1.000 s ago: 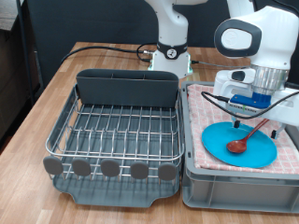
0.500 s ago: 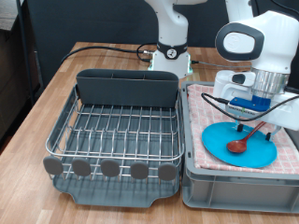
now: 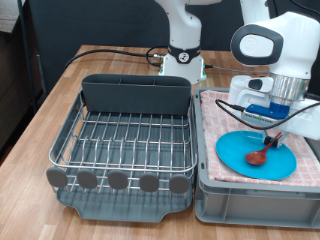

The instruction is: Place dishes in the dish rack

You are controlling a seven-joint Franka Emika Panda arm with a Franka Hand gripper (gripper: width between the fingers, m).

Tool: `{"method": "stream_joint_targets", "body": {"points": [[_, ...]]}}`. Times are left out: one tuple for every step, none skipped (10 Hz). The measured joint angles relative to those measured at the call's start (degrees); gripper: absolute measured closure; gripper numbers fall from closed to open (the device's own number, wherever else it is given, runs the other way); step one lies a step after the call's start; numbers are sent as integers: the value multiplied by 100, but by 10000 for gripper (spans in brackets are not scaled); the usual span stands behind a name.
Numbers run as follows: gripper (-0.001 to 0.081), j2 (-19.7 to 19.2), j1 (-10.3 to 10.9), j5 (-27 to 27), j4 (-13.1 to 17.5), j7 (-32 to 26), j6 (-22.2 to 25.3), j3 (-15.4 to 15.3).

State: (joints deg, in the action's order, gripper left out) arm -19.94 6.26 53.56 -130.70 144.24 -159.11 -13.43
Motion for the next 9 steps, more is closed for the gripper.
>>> {"method": "stream_joint_targets", "body": {"points": [[722, 9, -10, -66, 0, -51, 15, -20], [722, 68, -36, -210, 0, -176, 114, -76], [722, 213, -59, -417, -3, -361, 289, -147], [721, 426, -78, -637, -26, -553, 527, -219], [721, 652, -95, -866, -74, -754, 652, -271], [721, 868, -138, -1131, -159, -1034, 663, -311], [721, 1087, -185, -1446, -269, -1271, 657, -329], [721, 1308, -218, -1761, -395, -1372, 663, -332], [721, 1531, -232, -2016, -518, -1387, 782, -327]]}}
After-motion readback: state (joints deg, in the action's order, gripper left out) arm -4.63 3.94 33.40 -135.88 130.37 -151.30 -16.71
